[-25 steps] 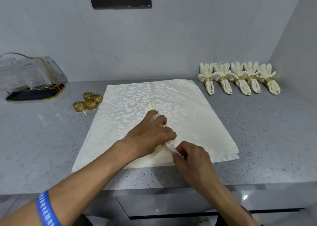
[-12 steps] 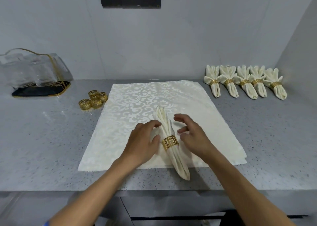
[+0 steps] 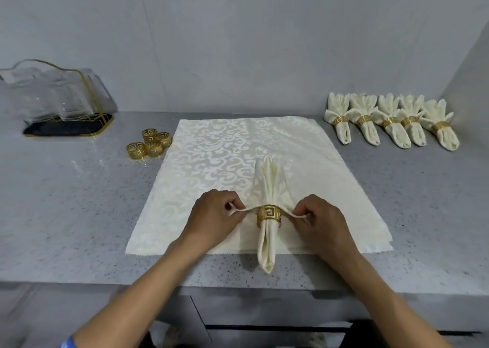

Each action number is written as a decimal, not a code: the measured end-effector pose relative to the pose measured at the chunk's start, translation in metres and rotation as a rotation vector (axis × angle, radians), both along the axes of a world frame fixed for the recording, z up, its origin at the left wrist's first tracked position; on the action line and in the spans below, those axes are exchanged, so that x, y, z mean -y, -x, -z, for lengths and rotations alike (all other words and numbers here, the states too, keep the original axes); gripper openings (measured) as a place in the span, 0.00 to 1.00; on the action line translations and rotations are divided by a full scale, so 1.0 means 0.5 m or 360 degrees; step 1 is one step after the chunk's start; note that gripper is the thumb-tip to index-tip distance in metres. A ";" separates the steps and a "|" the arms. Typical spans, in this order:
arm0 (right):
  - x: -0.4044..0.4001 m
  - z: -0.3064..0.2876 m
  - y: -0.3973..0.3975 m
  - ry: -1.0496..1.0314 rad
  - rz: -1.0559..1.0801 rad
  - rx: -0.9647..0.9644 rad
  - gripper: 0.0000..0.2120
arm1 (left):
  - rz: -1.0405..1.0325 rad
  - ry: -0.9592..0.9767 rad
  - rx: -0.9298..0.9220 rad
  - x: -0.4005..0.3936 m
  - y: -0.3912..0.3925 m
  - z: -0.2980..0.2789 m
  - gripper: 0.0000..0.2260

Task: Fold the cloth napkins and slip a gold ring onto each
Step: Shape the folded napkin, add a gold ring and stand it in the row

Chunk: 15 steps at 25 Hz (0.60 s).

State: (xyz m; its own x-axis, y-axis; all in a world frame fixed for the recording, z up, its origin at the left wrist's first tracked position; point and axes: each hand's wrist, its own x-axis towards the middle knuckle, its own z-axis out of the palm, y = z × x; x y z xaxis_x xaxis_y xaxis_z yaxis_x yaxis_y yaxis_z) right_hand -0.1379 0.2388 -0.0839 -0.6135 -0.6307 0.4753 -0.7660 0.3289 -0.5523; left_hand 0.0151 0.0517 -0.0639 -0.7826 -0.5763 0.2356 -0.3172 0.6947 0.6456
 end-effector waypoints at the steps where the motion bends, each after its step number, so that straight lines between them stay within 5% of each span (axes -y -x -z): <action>1: -0.004 0.005 -0.009 -0.0067 -0.0014 -0.0156 0.09 | 0.0005 0.0093 -0.0006 -0.010 -0.006 0.007 0.03; 4: -0.008 0.008 -0.024 -0.0256 -0.0173 -0.0378 0.05 | 0.0206 0.0353 0.0077 -0.030 -0.023 0.023 0.05; 8: 0.009 -0.080 0.022 -0.0051 -0.0177 0.0348 0.12 | 0.0292 0.0302 0.0067 -0.001 -0.015 -0.018 0.09; 11: 0.083 -0.131 0.070 -0.0120 -0.0116 0.0528 0.22 | 0.0196 0.0372 0.0010 0.020 0.053 -0.080 0.26; 15: 0.145 -0.130 0.054 0.0081 -0.0116 0.1029 0.15 | 0.0257 0.0474 0.0081 0.025 0.122 -0.105 0.29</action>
State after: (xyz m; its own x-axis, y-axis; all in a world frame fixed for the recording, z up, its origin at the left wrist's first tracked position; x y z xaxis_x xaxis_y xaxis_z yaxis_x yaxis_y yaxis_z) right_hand -0.1651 0.1665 -0.0191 -0.7421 -0.6680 0.0551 -0.2934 0.2498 -0.9228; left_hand -0.0460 0.0390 -0.0113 -0.8733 -0.3558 0.3329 -0.2144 0.8941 0.3932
